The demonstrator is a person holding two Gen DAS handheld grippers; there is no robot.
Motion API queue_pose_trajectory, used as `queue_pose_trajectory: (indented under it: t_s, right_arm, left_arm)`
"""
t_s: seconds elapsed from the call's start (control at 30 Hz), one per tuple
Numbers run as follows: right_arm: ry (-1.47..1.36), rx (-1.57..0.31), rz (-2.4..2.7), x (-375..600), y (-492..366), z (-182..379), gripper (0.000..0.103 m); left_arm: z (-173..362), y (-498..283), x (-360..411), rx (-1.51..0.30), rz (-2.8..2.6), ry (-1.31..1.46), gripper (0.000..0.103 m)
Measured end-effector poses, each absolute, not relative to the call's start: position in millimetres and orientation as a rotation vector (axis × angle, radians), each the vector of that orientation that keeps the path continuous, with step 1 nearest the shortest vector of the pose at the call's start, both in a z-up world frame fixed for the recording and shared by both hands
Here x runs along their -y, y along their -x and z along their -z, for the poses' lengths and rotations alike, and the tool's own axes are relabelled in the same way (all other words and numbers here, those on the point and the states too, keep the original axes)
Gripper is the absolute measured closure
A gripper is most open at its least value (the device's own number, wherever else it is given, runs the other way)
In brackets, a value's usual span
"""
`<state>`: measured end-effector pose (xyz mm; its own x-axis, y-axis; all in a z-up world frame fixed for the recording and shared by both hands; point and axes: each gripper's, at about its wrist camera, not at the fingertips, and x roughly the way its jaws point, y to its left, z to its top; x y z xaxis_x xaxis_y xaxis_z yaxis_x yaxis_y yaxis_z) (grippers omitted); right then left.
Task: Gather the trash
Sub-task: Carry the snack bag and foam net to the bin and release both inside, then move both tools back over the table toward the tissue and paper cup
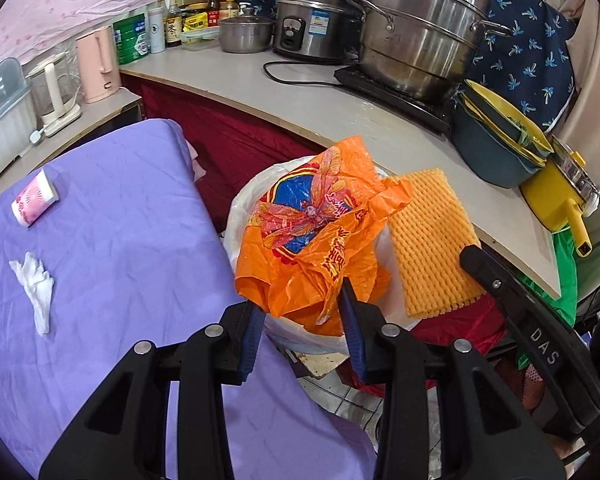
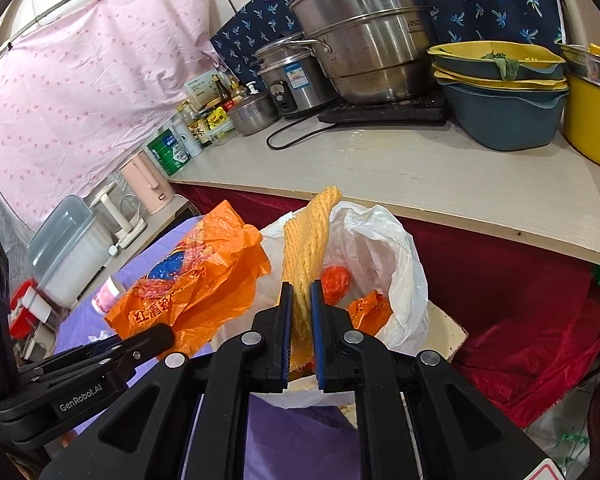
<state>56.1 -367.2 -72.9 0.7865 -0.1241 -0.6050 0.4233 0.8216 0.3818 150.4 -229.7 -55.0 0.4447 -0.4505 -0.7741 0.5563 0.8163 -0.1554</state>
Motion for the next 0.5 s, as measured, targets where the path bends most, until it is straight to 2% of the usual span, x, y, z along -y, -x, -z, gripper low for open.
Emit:
queue_pose_trajectory:
  t_s: [0.13,0.2,0.3,0.5]
  right_arm:
    - [-0.538,-0.602,0.317,369,-61,77,0.087]
    - [-0.544,-0.600,0.320,370,-62,78,0.084]
    - [-0.548,-0.593,0.324,369,-62,77,0.079]
    - [-0.546,-0.592,0.318,365,-62,75,0.077]
  left_arm:
    - [58,-154,234,-0.922,0.630,-0.120,0.042]
    - [58,-153,232,-0.912,0.625,-0.112,0.035]
    - [58,-156,227,-0.914,0.617,-0.103,0.035]
    - [57,-160,212,-0.914,0.579,-0.073,0.034]
